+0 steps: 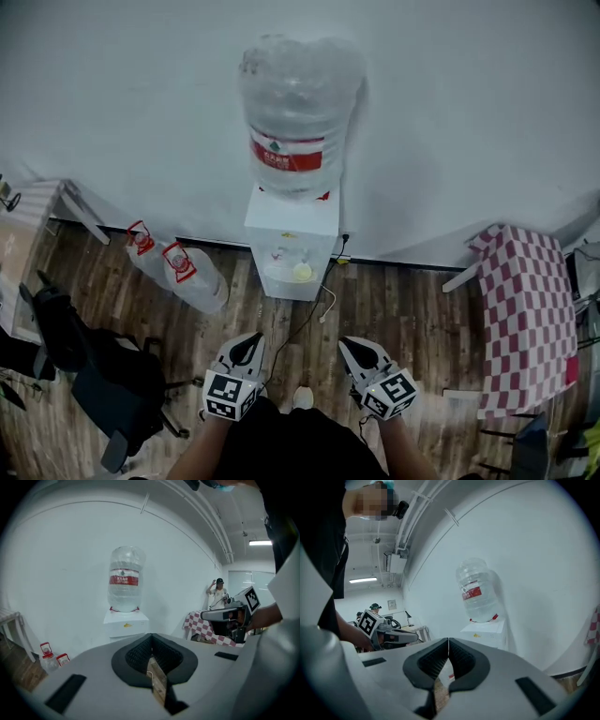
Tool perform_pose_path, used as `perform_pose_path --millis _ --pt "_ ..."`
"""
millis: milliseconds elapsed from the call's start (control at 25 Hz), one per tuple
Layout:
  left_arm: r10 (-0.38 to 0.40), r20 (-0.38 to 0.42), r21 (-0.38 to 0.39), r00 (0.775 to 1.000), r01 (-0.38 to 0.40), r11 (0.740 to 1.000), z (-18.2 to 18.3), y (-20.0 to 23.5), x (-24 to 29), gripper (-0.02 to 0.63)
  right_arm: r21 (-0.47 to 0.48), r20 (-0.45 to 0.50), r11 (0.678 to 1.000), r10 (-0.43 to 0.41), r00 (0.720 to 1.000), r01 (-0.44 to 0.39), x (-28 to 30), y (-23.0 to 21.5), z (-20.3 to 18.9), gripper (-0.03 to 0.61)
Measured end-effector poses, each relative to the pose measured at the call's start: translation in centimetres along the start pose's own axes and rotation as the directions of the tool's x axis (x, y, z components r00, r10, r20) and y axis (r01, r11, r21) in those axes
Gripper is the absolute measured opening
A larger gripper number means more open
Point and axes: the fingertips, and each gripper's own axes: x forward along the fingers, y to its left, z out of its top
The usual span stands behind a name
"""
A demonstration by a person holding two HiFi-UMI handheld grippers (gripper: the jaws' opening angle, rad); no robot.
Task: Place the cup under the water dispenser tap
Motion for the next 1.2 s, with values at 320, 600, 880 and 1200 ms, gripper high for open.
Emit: perform_pose_path --millis 320,600,880,1200 --pt "-0.057 0.008 0.04 0.998 0.057 0.998 1.6 2.7 -2.5 0.014 -0.002 0.027 0.997 -0.079 0.996 0.08 0.6 1.6 1.6 0.021" --pt "-0.071 0.02 0.053 0.997 0.07 0.996 2.5 5.3 -3.6 0.014 -0.003 0.039 0.99 -0.143 0.989 0.143 0.7 3.7 2.1 0.021" --pt "-0.086 0.049 0.053 0.995 0.083 0.995 3.8 6.0 -2.4 0.014 0.026 0.044 0.981 -0.191 0.981 0.19 -0.1 3.7 1.9 0.021" --pt "-0.1 0.025 0.05 0.995 0.098 0.994 2.5 5.0 -2.1 0.014 0.027 0.041 0.977 -0.211 0.977 0.21 -0.5 3.6 1.6 0.021"
